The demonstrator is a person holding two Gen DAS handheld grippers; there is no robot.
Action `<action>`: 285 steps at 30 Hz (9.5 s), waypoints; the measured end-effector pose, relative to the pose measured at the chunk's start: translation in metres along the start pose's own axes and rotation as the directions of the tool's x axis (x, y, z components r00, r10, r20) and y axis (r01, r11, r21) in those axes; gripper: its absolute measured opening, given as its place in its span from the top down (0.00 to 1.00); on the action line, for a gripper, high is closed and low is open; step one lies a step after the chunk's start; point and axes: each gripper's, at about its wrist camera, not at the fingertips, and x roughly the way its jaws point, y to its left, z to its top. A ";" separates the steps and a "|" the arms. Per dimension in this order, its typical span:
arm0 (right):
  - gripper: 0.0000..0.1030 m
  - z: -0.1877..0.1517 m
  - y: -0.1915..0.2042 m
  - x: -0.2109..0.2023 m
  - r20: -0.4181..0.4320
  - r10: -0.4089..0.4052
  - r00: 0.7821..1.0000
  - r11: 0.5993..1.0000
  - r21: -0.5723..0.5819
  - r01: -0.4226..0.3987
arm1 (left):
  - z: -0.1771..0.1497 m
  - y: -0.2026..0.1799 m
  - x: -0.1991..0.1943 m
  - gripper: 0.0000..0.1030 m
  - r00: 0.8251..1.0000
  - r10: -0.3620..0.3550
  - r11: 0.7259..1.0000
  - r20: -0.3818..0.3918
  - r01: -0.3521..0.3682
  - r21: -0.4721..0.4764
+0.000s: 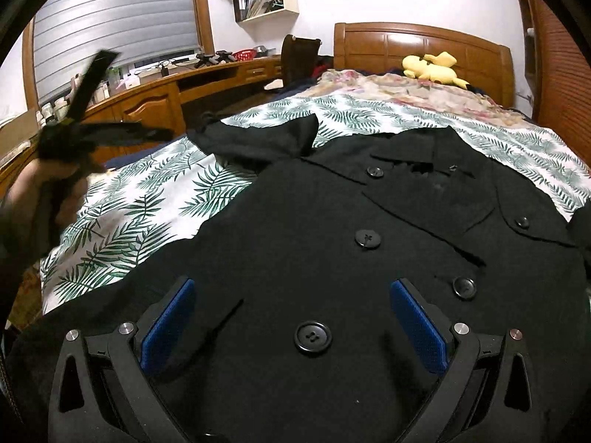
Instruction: Fold large clothes
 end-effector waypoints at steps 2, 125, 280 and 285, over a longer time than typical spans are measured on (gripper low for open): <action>0.00 0.000 0.001 0.002 -0.005 0.000 1.000 1.000 0.000 0.000 | 0.012 0.005 0.016 0.32 1.000 -0.018 1.000 -0.017 0.018 -0.021; 0.00 -0.044 -0.026 -0.166 0.096 -0.283 0.954 0.953 0.140 0.269 | -0.052 -0.286 -0.191 0.85 0.953 -0.297 0.874 0.064 0.245 0.420; 0.94 -0.071 -0.124 -0.135 -0.215 -0.436 0.874 0.845 0.236 0.480 | -0.113 -0.216 -0.105 0.25 0.917 -0.378 0.894 0.128 0.326 0.307; 0.64 -0.061 -0.120 -0.129 -0.207 -0.528 0.823 0.813 0.155 0.561 | -0.113 -0.216 -0.104 0.25 0.917 -0.378 0.895 0.129 0.326 0.306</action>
